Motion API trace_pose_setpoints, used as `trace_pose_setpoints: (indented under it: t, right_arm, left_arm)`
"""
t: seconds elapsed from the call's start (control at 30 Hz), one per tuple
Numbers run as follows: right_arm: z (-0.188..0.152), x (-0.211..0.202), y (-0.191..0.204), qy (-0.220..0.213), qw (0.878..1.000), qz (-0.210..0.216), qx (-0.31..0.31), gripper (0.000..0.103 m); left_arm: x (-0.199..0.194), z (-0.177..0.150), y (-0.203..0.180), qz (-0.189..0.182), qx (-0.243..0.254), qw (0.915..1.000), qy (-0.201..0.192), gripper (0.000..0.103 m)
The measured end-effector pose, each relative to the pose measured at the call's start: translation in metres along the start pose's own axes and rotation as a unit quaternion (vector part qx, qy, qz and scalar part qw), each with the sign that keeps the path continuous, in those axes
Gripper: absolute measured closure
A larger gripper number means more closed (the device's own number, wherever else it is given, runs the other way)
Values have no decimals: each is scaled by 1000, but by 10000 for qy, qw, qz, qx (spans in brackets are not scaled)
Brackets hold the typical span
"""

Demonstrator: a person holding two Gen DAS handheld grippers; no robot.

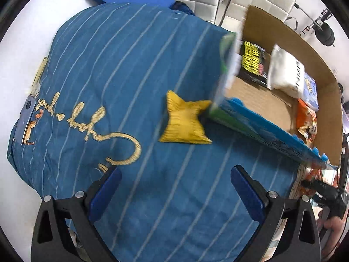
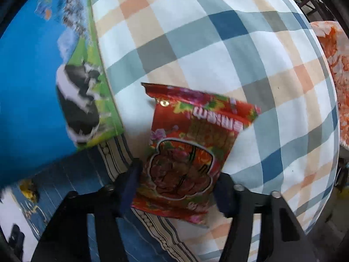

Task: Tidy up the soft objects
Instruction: 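Grasp the small yellow packet with the left tool while the right tool grasps the red snack bag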

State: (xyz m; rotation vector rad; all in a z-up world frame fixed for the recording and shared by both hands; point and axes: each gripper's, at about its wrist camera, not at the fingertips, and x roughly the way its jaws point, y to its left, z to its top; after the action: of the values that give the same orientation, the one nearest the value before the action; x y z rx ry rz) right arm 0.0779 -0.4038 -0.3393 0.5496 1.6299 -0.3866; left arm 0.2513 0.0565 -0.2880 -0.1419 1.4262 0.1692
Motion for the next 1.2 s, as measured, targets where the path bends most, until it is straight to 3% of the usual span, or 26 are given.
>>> trace_pose_setpoints:
  t: [0.27, 0.4, 0.67, 0.7, 0.73, 0.8, 1.0, 1.2]
  right_arm:
    - [-57, 13, 7, 540, 9977, 28, -403, 47]
    - [-80, 20, 29, 527, 9970, -62, -569, 47]
    - [-94, 24, 54, 485, 9958, -223, -748, 47]
    - [-93, 25, 55, 494, 9957, -232, -750, 47]
    - [-88, 26, 56, 510, 9956, -236, -751, 47]
    - [-87, 28, 59, 526, 9953, -252, -773, 47]
    - [-84, 32, 86, 632, 9921, -299, -1039, 49]
    - [-116, 40, 94, 771, 9846, -403, -1514, 50]
  left_arm:
    - [35, 43, 27, 280, 219, 9990, 275, 0]
    - [64, 61, 24, -95, 156, 9978, 637, 0]
    - [110, 66, -3, -231, 535, 9932, 1008, 1]
    - [113, 67, -5, -314, 523, 9933, 981, 7]
    - [114, 68, -5, -394, 502, 9932, 972, 25]
    - [119, 67, -4, -608, 388, 9915, 1087, 50]
    - [107, 42, -2, -460, 497, 9934, 926, 55]
    - [77, -34, -8, -391, 778, 9926, 844, 59]
